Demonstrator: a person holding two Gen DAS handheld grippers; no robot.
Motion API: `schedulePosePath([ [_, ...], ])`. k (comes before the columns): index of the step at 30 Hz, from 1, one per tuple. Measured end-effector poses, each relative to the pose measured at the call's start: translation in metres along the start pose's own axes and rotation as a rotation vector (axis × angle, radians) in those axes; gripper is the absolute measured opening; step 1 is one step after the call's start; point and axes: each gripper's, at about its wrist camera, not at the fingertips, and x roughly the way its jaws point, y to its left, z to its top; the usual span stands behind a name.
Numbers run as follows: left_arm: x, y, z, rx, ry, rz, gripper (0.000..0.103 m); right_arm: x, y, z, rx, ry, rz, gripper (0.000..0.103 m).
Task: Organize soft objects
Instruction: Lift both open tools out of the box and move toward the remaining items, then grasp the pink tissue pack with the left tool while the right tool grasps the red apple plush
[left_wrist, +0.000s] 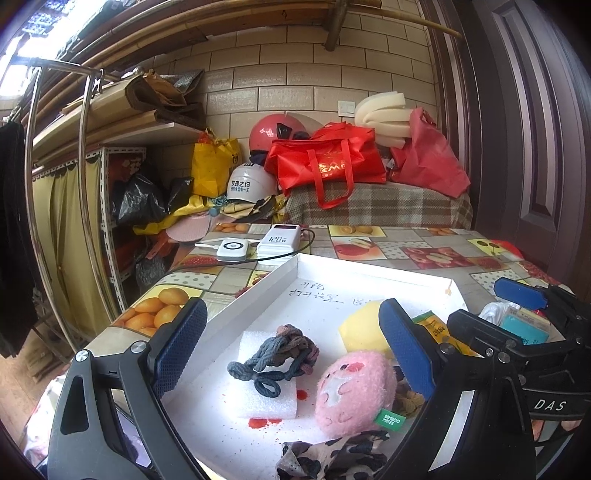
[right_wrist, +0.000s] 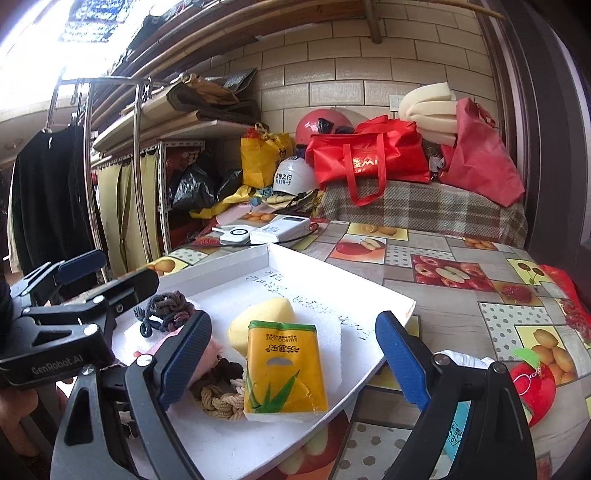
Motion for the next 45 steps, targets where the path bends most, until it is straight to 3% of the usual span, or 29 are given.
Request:
schedulePosePath([
  [19,-0.014,-0.022,-0.006,0.021,0.013,-0.062,0.095,-0.041,-0.019,-0.013,0.041,-0.006,0.027,0.091],
  [24,-0.02,-0.038,-0.008,0.056,0.017,-0.099,0.095,-0.053,-0.035,-0.019,0.055,0.007,-0.027,0.091],
  [31,-0.03,-0.081,-0.012,0.171,0.016,-0.202,0.095,-0.085,-0.084,-0.032,0.092,0.02,-0.127,0.091],
  [36,-0.031,-0.109,-0.016,0.276,0.018,-0.23,0.095,-0.102,-0.132,-0.043,0.188,0.058,-0.204,0.091],
  [41,-0.018,-0.14,-0.017,0.272,0.105,-0.353,0.095,-0.104,-0.19,-0.056,0.369,0.138,-0.247,0.091],
  [45,-0.011,-0.175,-0.019,0.285,0.165,-0.419,0.095,-0.099,-0.201,-0.063,0.429,0.19,-0.23,0.091],
])
